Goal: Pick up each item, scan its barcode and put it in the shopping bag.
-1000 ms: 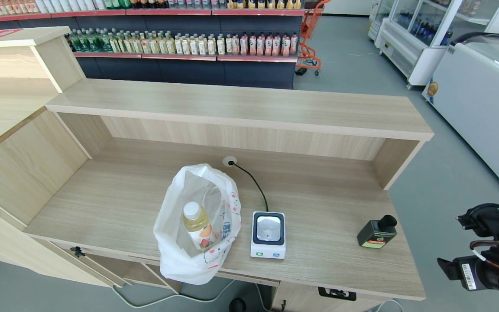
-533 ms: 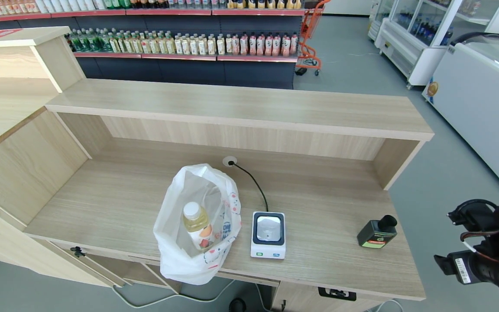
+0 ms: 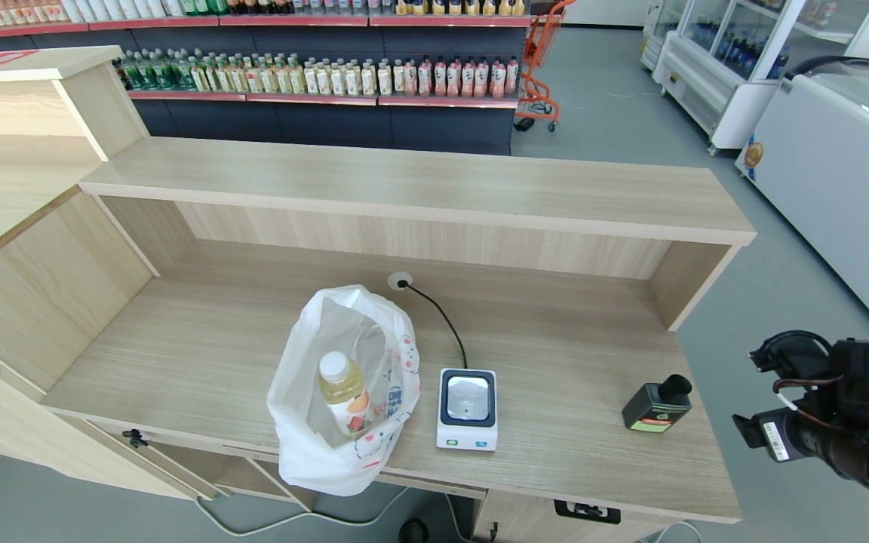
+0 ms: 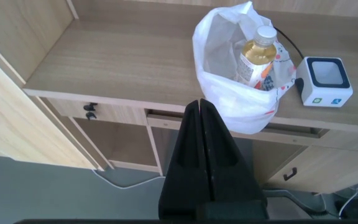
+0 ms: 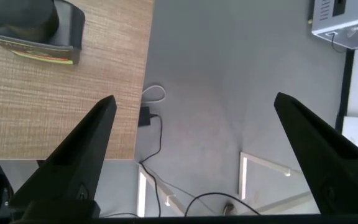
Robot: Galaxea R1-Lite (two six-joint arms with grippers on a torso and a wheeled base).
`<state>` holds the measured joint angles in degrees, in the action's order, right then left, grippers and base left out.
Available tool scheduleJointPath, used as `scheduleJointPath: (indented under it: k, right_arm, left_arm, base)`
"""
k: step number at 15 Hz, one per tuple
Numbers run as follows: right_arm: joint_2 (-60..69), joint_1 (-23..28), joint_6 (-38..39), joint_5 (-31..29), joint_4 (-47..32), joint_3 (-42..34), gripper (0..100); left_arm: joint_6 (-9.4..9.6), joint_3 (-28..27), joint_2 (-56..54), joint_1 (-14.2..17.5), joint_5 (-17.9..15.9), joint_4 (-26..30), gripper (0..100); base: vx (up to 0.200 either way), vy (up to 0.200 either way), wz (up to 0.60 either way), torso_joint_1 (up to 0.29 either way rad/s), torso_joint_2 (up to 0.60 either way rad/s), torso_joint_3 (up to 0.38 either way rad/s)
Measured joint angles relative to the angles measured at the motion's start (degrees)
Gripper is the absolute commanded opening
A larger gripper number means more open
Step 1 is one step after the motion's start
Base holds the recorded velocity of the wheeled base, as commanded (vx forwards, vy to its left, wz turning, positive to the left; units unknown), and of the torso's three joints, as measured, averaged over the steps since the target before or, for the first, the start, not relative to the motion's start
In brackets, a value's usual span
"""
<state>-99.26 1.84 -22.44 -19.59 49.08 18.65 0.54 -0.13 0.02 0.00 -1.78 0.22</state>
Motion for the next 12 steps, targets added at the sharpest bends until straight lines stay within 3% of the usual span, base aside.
scheduleJointPath:
  k: [7, 12]
  right_arm:
    - [-6.91, -0.39, -5.36, 8.44, 3.52, -0.16, 100]
    - [-13.48, -0.28, -12.31, 14.56, 13.02, 1.93, 100]
  left_arm:
    - [0.00, 0.04, 0.00, 0.00, 0.01, -0.01, 0]
    - [0.00, 0.04, 0.00, 0.00, 0.01, -0.01, 0]
  base:
    - [0.000, 0.000, 0.00, 0.000, 0.00, 0.000]
    - [0.000, 0.000, 0.00, 0.000, 0.00, 0.000]
